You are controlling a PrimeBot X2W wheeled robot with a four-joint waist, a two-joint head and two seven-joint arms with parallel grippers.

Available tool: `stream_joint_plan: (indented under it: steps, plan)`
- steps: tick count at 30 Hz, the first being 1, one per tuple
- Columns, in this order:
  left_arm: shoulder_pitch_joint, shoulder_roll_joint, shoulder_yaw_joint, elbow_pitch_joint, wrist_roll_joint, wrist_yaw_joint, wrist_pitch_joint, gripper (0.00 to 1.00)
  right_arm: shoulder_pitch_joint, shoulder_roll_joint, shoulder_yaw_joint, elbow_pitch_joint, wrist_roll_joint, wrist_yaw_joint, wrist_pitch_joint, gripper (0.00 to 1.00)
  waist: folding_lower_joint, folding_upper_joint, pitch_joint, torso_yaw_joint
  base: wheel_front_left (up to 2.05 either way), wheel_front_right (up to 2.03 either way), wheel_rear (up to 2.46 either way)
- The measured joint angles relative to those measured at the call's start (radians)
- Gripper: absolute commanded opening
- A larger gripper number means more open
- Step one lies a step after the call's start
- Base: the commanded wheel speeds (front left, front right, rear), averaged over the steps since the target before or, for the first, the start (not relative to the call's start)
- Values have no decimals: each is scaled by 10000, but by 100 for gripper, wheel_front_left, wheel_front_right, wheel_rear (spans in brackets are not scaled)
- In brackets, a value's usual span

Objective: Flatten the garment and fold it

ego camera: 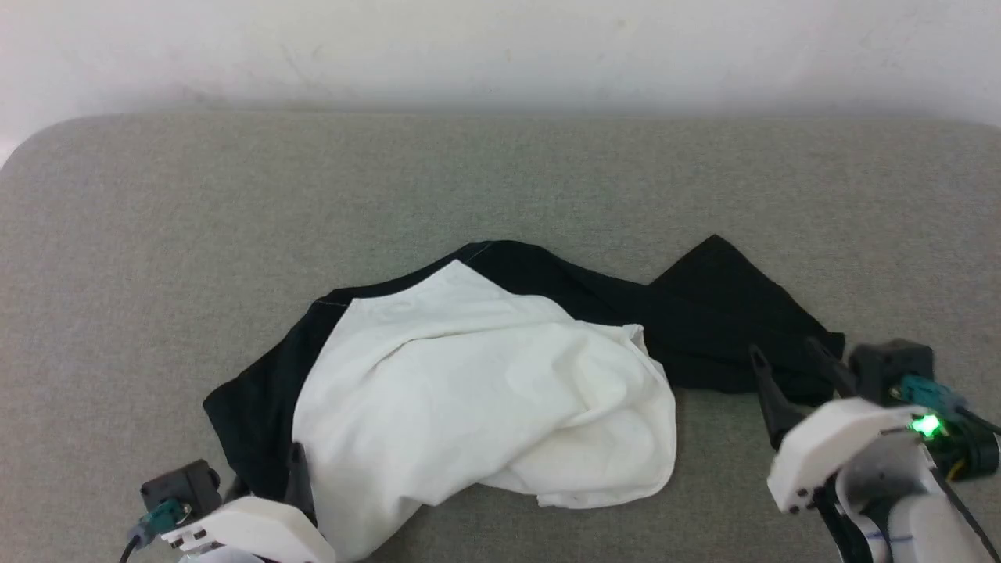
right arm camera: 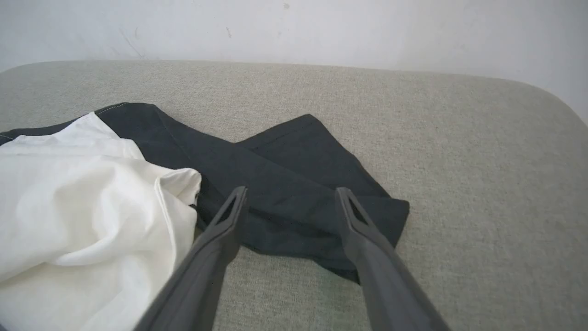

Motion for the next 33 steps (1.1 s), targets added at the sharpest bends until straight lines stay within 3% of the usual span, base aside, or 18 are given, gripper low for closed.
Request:
stream_joint_plan:
  steps: [4, 8, 14, 18, 19, 20, 21, 26, 33]
  plan:
    - [-318, -153, -56, 140, 284, -238, -1904, 100, -807, -96, 403, 265, -848, 0, 23, 100, 2, 0, 217, 190, 0, 0, 0]
    - [-904, -314, -178, 458, 650, -280, -3595, 100, -1687, -487, 631, 1285, -1080, 0, 491, 100, 2, 1, 452, 415, 0, 0, 0]
    - [-1418, -476, -230, 583, 1106, -351, -4159, 100, -2628, -932, 1112, 2978, -1045, 2, 2178, 100, 3, 0, 740, 788, 0, 0, 0]
    - [-1487, -591, -109, 184, 1453, -447, -4169, 100, -3174, -1118, 1377, 3373, -917, 0, 3175, 100, 2, 0, 926, 969, 0, 0, 0]
    - [-1487, -602, -73, 132, 1507, -504, -4169, 100, -3282, -1122, 1394, 3440, -821, 0, 3371, 82, 2, 0, 965, 1003, 0, 0, 0]
    - [-1487, -612, -36, 90, 1553, -514, -4169, 100, -3353, -1152, 1423, 3475, -767, 0, 3532, 25, 2, 1, 997, 1029, 0, 0, 0]
    - [-1486, -625, -2, 61, 1572, -523, -4169, 100, -3405, -1202, 1448, 3486, -755, 2, 3614, 0, 1, 0, 1021, 1050, 0, 0, 0]
    - [-1454, -677, 146, 36, 1592, -606, -4169, 100, -3319, -1220, 817, 3390, -587, 19, 3693, 0, 2, 0, 950, 1007, 0, 0, 0]
    - [-1330, -698, 270, 115, 1659, -692, -4169, 100, -1765, -1304, -1682, 2213, -945, 13, 3753, 0, 2, 0, 664, 638, 0, 0, 0]
